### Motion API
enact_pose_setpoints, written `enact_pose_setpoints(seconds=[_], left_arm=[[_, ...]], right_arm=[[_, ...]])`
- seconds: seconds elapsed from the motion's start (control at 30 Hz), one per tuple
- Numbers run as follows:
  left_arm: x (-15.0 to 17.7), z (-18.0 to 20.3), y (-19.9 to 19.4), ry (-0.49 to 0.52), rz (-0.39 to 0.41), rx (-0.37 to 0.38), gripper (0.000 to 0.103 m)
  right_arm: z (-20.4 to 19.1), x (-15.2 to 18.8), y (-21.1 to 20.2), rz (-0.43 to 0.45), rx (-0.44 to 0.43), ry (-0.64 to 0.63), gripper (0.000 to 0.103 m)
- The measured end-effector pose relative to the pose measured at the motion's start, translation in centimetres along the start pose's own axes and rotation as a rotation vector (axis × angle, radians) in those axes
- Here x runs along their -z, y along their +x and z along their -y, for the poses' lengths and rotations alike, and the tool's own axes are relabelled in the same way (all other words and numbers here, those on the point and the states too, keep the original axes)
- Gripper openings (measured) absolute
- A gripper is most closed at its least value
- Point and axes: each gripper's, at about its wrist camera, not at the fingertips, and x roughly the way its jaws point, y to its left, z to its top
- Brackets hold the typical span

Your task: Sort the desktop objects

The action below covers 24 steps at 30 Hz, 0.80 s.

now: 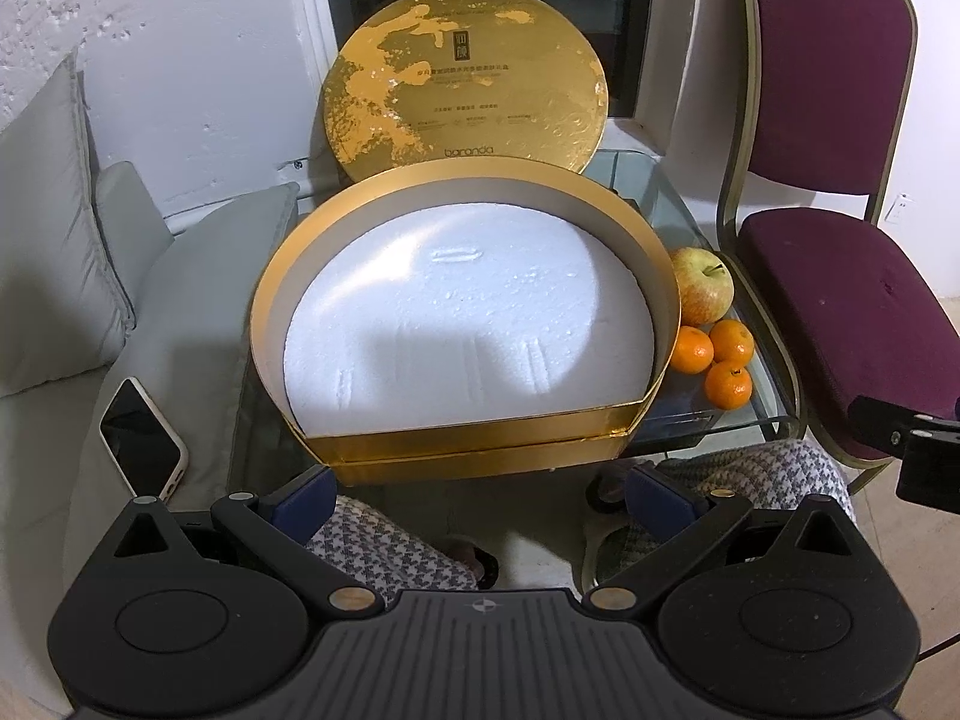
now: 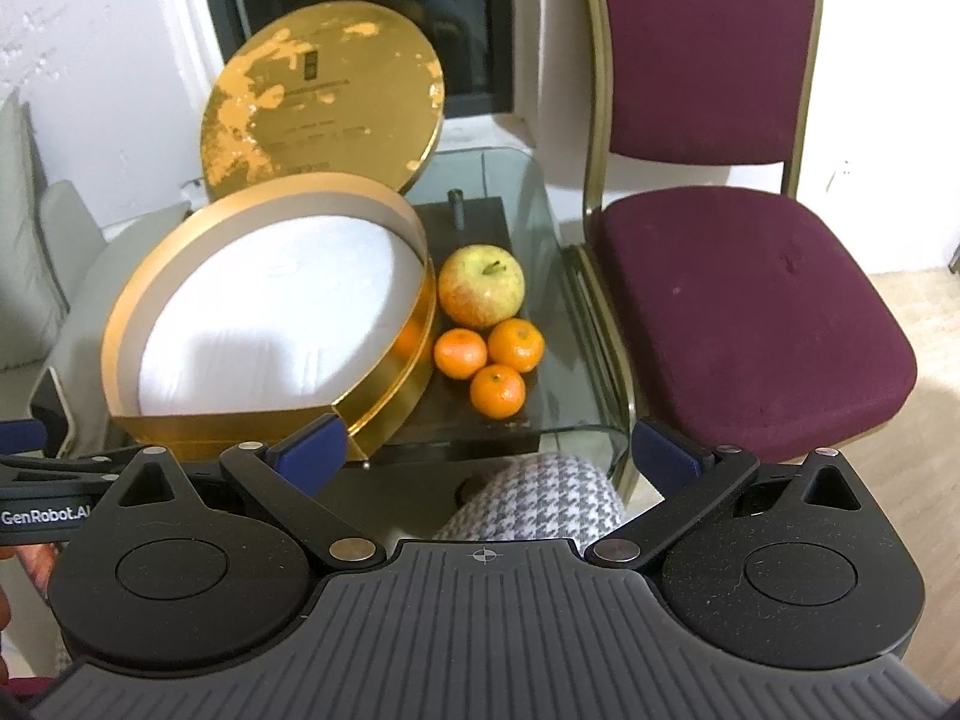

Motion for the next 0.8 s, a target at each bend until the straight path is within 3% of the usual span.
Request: enact_pose_setpoints(seconds=[0.43,0.8], left_arm=[[0.0,-0.1,0.4,0.013,-0.015,-0.018,0.102],[-0.6,0.1,0.2,0.100,-0.050,-0.055,0.102]], right_arm=[[1.4,0.2,0.7,0.023,-0.003,0.065,0.103],[0.7,1.2,2.1,0.064,-0.015,0.066,0.103]])
